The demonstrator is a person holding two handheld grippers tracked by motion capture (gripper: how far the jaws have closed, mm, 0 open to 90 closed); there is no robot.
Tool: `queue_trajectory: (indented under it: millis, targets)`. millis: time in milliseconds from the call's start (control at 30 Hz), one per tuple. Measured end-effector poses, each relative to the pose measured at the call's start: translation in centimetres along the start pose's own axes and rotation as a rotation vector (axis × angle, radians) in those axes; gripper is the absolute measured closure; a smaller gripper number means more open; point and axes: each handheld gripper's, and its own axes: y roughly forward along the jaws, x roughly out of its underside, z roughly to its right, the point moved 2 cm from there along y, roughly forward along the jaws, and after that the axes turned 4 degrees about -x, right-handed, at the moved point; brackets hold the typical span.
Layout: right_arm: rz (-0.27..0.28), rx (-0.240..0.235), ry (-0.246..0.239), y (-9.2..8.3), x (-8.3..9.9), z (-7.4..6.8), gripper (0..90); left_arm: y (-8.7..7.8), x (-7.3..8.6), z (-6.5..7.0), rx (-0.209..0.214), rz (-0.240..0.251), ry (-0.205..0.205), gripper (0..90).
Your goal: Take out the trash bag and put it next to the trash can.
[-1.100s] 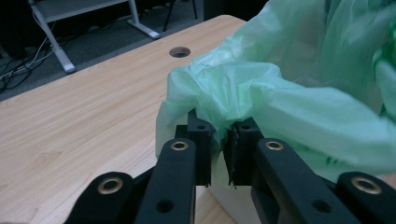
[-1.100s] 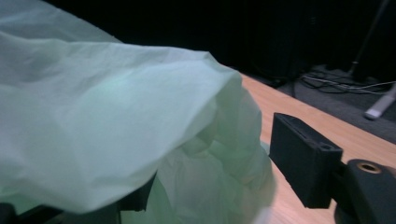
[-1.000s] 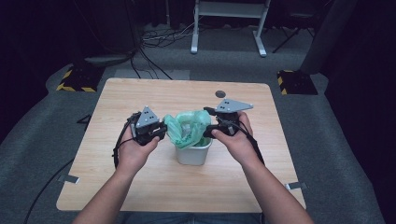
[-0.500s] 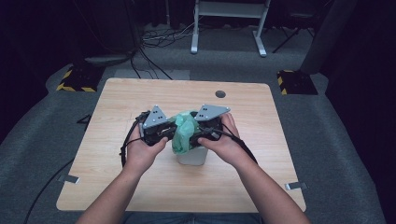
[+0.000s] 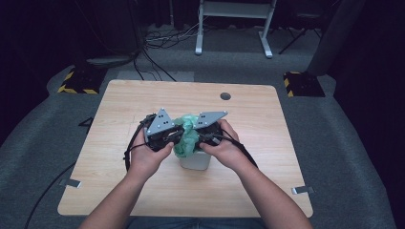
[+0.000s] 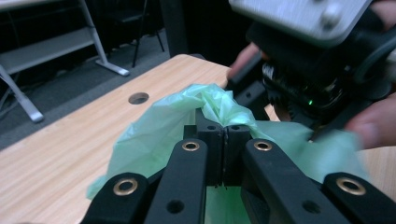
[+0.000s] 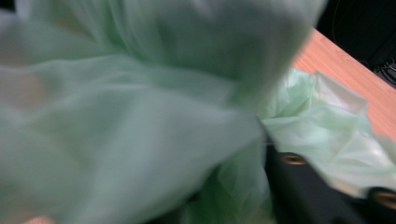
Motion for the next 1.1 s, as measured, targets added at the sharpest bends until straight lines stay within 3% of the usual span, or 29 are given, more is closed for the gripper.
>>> queue_trajectory:
  millis: [67,167,300,433,567,833,933,1100]
  targets:
    - [0.012,0.001,0.019,-0.2,0.1,0.0,84.8,-0.4,0.0,-0.2,-0.009,0.008,-0.002,88.8]
    - [0.033,0.001,0.043,-0.5,0.2,0.1,89.1,-0.8,0.3,-0.7,-0.01,0.024,-0.027,87.4]
    - [0.059,0.013,0.051,-0.9,0.3,0.2,89.7,-1.5,1.1,-1.6,-0.061,0.032,-0.041,79.5]
    - [0.092,0.018,0.083,-1.6,0.3,0.5,89.8,-2.0,2.0,-2.8,-0.105,0.03,-0.09,65.1]
    - [0.123,0.026,0.104,-2.2,0.2,0.9,89.9,-2.4,3.0,-3.5,-0.141,0.022,-0.111,51.5]
    - [0.166,0.034,0.112,-3.3,-0.4,1.0,90.0,-3.2,4.9,-4.2,-0.18,-0.003,-0.143,40.1]
    - [0.179,0.039,0.115,-3.8,-0.7,1.1,90.0,-3.9,5.5,-4.5,-0.2,0.015,-0.16,36.7]
    - [0.207,0.047,0.128,-4.7,-1.2,1.4,90.0,-4.8,6.6,-5.1,-0.242,-0.033,-0.153,34.1]
